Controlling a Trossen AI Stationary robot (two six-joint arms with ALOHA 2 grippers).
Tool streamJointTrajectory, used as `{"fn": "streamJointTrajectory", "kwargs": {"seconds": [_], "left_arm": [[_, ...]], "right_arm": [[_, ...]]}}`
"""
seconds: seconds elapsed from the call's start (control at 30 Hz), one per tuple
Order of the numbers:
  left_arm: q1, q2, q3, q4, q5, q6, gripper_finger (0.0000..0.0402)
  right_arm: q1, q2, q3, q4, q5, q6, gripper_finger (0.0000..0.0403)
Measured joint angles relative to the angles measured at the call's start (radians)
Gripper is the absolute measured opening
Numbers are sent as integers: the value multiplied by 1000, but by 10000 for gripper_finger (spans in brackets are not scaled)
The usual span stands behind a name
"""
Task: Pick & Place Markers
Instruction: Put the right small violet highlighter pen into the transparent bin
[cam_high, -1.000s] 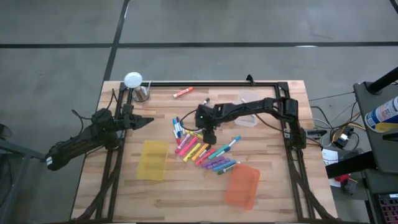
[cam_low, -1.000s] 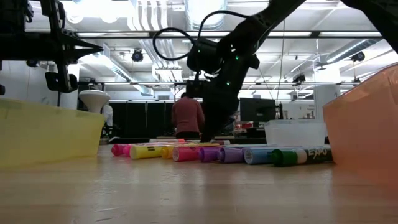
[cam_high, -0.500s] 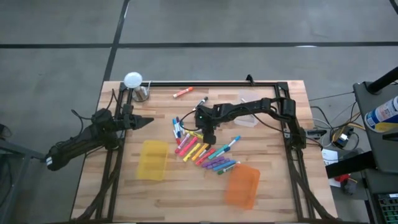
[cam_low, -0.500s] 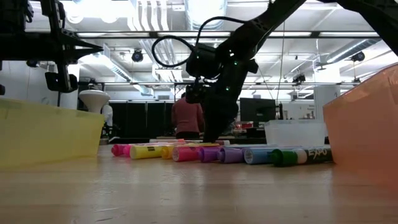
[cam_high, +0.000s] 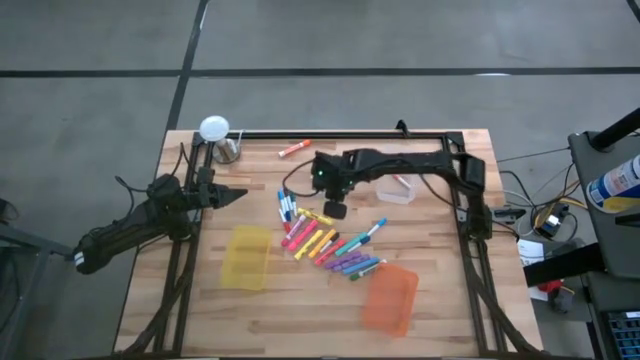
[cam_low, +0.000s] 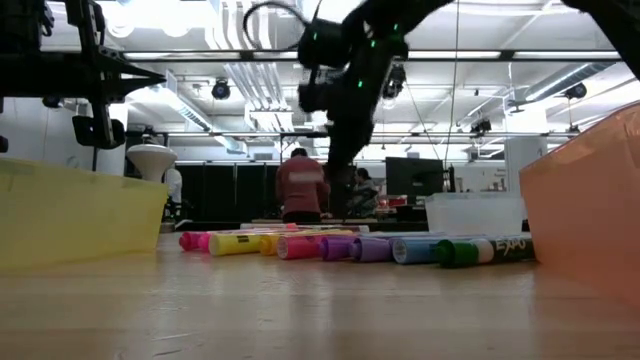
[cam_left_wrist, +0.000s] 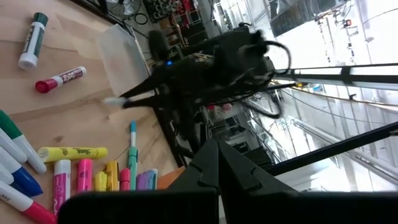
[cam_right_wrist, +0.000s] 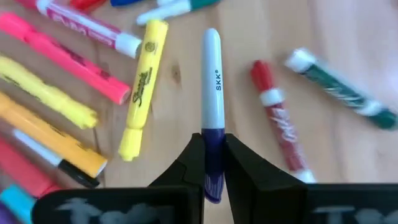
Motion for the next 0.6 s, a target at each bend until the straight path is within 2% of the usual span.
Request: {"fn": "streamJointTrajectory", "kwargs": {"seconds": [0.1, 0.3, 0.6], "left_arm": [[0, 0, 0, 1, 0, 0, 0], [0, 1, 0, -1, 0, 0, 0], [0, 4, 0, -1, 0, 0, 0]], "right_arm": [[-15, -66, 5, -33, 31, 43, 28], [-79, -215, -77, -108, 139, 142, 28], [-257, -405, -339, -142, 161, 334, 28]]}}
